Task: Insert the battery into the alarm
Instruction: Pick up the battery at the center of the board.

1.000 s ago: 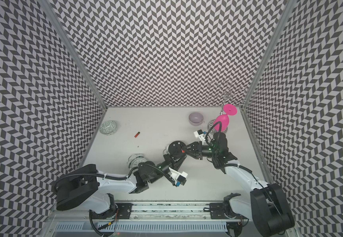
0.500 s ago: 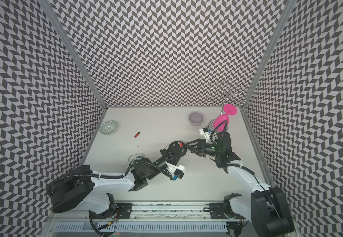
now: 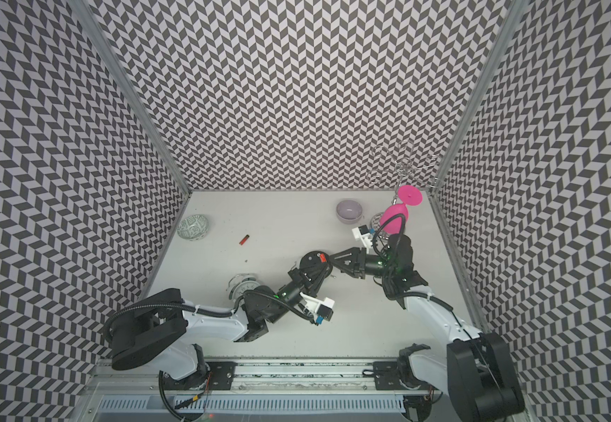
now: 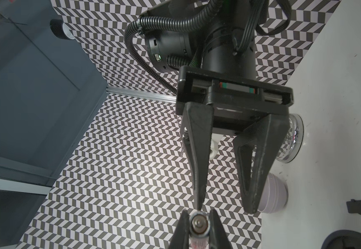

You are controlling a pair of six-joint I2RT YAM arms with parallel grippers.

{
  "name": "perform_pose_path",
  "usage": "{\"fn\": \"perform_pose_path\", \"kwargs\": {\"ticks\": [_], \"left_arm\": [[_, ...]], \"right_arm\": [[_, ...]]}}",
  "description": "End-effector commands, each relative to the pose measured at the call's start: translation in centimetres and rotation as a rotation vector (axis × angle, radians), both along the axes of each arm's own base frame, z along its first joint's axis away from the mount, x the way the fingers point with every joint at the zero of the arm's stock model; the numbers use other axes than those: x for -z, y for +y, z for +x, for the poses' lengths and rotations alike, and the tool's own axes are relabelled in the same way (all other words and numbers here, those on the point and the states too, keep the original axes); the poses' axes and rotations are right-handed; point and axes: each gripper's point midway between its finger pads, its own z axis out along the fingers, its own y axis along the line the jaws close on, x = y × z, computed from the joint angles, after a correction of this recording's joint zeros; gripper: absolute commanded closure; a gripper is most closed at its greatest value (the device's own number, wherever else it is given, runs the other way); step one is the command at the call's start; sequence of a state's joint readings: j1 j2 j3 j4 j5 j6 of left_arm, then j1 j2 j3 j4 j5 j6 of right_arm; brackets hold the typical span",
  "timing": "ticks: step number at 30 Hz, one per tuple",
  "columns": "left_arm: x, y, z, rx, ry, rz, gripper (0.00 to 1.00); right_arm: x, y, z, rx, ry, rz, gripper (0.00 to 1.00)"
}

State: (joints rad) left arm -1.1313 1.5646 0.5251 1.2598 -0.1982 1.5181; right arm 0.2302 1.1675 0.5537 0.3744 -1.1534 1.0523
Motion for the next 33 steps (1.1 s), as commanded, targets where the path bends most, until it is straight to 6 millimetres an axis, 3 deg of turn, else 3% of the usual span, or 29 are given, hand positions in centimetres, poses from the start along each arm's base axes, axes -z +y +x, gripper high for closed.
{"fn": "perform_pose_path", "kwargs": {"ticks": [1, 6, 21, 25, 29, 33], "left_arm": [[-1.1, -0.3, -0.6, 0.006, -0.05, -0.026, 0.94], [-0.8, -0.7, -1.0, 0.02, -0.045, -0.028, 0.95], [0.2, -0.8, -0.8, 0.004, -0.038, -0.009, 0.94], [0.4, -0.7, -0.8, 0.006, -0.032, -0.01, 0.79], [0.6, -0.7, -1.0, 0.012, -0.021, -0.022, 0.51], [0.6, -0.9, -1.4, 0.032, -0.004, -0.04, 0.4]], "right_arm": [[-1.5, 0.8, -0.3, -0.053, -0.066, 0.027, 0.56], [-2.0, 1.3, -0.4, -0.078, -0.069, 0.037, 0.58], [-1.1, 2.1, -0.8, -0.121, -0.025, 0.029, 0.9], [-1.3, 2.1, -0.5, -0.113, -0.028, 0.031, 0.93], [-1.3, 2.1, -0.3, -0.104, -0.026, 0.03, 0.95], [-1.3, 2.1, 0.1, -0.082, -0.027, 0.027, 0.97]]}}
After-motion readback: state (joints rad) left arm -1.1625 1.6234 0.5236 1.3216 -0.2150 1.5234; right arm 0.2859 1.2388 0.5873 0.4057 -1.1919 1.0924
